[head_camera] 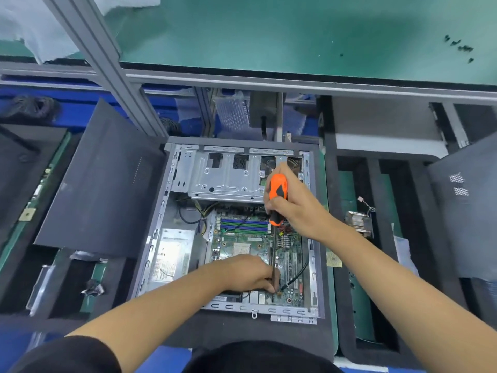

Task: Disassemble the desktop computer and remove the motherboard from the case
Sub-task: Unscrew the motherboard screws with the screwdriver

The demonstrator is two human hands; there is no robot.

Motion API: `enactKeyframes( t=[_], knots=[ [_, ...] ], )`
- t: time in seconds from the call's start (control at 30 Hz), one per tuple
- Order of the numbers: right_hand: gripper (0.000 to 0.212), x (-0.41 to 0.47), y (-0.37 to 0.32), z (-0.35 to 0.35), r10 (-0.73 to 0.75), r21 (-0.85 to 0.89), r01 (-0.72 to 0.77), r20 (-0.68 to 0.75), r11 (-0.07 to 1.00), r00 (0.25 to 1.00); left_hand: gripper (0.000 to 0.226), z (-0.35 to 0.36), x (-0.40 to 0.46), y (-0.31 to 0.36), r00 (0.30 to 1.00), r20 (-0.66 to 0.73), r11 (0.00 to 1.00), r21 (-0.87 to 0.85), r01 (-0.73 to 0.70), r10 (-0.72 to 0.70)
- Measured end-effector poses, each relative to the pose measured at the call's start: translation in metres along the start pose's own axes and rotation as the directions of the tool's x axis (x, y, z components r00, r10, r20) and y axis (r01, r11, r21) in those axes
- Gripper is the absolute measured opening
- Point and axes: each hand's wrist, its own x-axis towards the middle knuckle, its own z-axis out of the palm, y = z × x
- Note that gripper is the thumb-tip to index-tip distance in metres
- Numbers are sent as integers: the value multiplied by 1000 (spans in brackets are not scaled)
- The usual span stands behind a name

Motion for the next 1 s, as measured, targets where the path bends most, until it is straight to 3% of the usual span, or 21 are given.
enactKeyframes(
  t=[0.17,0.3,0.43,0.63,0.7,0.77,1.0],
  knots=[
    [25,-3,-2,-4,0,-9,-1,-28,1000,1000,19,4,2,-4,1000,-16,999,45,-23,24],
    [27,-5,-4,-7,-1,20,2,-47,1000,999,11,2,5,-5,1000,-12,998,-53,-19,18],
    [27,-7,-4,-4,10,22,-10,-38,1000,999,35,4,15,-4,1000,4,998,58,-24,24],
    [27,-8,-2,-4,7,18,-7,-30,1000,1000,15,13,13,-21,999,26,996,80,33,-35],
    [27,-8,-1,-5,-1,15,2,-44,1000,999,19,16,7,-26,999,25,997,74,26,-28],
    [24,-8,-1,-5,-19,21,21,-62,1000,998,24,18,4,-31,1000,-3,985,171,13,-12],
    [26,-5,0,-3,-30,-15,29,-60,999,998,28,8,2,-22,999,-38,987,159,36,-30]
  ],
)
